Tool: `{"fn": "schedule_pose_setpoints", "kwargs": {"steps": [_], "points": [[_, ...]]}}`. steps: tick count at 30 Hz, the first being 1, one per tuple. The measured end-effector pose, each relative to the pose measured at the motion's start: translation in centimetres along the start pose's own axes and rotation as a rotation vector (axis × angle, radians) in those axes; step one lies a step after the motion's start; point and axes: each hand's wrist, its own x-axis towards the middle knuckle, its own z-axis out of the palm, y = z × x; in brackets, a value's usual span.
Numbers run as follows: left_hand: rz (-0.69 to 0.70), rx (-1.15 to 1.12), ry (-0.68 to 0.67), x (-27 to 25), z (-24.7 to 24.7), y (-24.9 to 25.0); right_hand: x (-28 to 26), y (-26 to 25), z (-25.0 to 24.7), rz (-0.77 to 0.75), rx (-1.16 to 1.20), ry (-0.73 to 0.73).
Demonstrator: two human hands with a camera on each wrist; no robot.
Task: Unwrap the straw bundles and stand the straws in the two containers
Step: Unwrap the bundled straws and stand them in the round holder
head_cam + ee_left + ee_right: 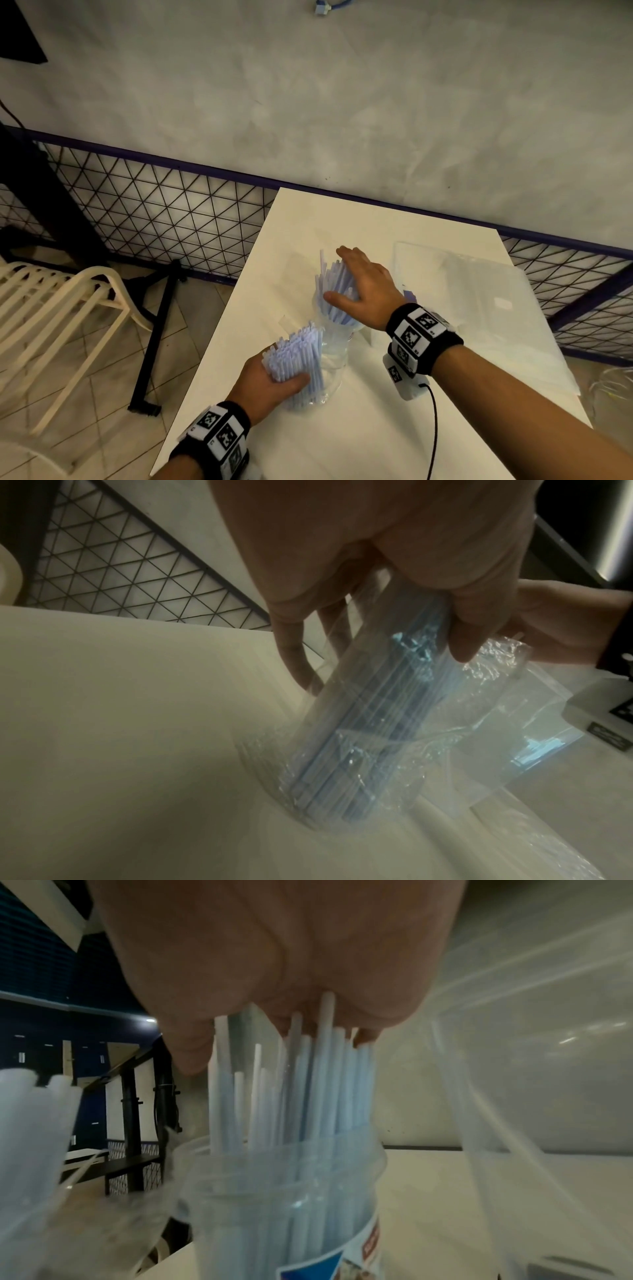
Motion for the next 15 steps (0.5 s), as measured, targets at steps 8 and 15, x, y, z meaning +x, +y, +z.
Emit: {"fn": "schedule_pose_setpoints", "kwargs": {"steps": [8,15], "points": [[0.011,-0.018,-0.013,0.0,0.0,0.1,1.7,-1.2,0.6,-0.024,0.211,0.163],[0.023,-0.017,-0.025,0.2,-0.2,0.1,2.7,-1.9,0.6,-0.141,0.139,0.151]]}}
